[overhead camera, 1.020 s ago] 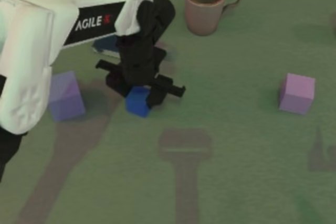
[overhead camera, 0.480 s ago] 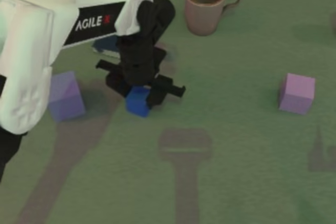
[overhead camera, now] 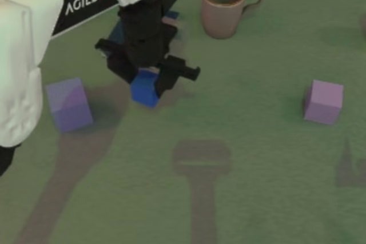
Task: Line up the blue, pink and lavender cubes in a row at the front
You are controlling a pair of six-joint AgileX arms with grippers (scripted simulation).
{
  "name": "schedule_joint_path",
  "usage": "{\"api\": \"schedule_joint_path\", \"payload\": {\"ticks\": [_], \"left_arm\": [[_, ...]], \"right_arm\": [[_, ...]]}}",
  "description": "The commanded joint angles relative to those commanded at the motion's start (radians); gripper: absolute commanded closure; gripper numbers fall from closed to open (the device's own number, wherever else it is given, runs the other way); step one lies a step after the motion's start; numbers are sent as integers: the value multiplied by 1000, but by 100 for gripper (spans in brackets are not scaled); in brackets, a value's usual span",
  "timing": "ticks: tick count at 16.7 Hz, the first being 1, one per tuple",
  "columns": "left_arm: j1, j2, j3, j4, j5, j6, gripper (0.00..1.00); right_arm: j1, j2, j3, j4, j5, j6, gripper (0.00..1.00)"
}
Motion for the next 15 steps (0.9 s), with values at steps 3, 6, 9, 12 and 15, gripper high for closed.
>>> {"api": "schedule_joint_path", "payload": {"ticks": [3,6,9,12,15], "left_arm": [[2,-8,14,-15,0,0,100],[-5,-4,12,-13,-1,0,100],[-51,2,24,-23,-3,-67,100],[-142,5,37,-40,-7,-223,100],[-257,2,41,-60,-13,-451,100]], "right_arm": [[0,0,0,0,0,0,0],[0,0,0,0,0,0,0],[0,0,0,0,0,0,0],[0,0,0,0,0,0,0],[0,0,0,0,0,0,0]]}}
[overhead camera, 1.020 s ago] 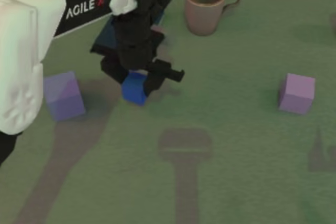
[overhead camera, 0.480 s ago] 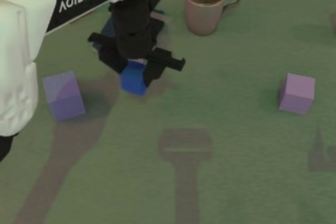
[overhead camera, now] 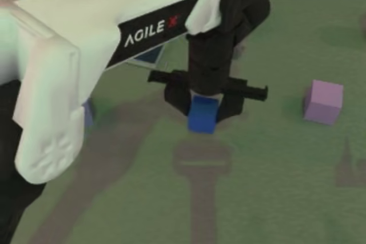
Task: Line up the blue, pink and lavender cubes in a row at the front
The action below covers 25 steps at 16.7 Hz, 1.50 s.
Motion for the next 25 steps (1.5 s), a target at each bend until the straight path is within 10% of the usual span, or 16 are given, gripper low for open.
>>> {"api": "schedule_joint_path", "payload": {"ticks": [8,25], "left_arm": [[-274,-35,-3,-29,-13,-510,100],[-294,-4,-218,223,-14,-538,100]], "right_arm": [[0,0,0,0,0,0,0],[0,0,0,0,0,0,0]]}}
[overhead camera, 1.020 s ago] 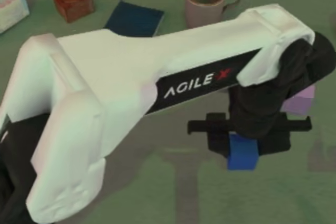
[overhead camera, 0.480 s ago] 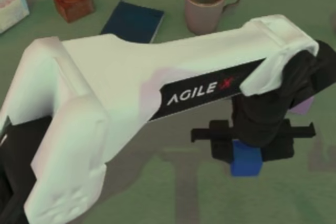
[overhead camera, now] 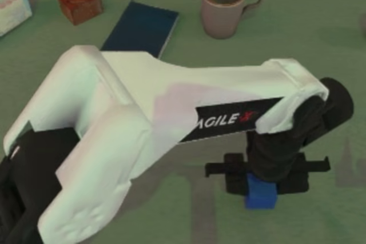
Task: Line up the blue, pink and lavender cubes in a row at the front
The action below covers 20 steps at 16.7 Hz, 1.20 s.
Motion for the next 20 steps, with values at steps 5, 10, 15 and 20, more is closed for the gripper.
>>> {"api": "schedule_joint_path", "payload": {"ticks": [5,10,15,20], "left_arm": [[0,0,0,0,0,0,77],[0,0,0,0,0,0,40],[0,0,0,0,0,0,2],[0,0,0,0,0,0,0]], "right_arm": [[0,0,0,0,0,0,0],[0,0,0,0,0,0,0],[0,0,0,0,0,0,0],[0,0,0,0,0,0,0]]}}
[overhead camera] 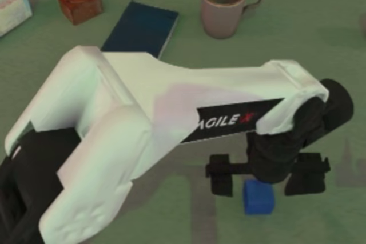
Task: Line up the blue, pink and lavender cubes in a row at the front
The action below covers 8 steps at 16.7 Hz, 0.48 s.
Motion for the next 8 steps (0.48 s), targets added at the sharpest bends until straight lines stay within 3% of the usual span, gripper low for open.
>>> {"api": "schedule_joint_path", "payload": {"ticks": [8], "left_arm": [[5,-13,66,-77,0,-4,0]], "right_arm": [[0,0,0,0,0,0,0]]}}
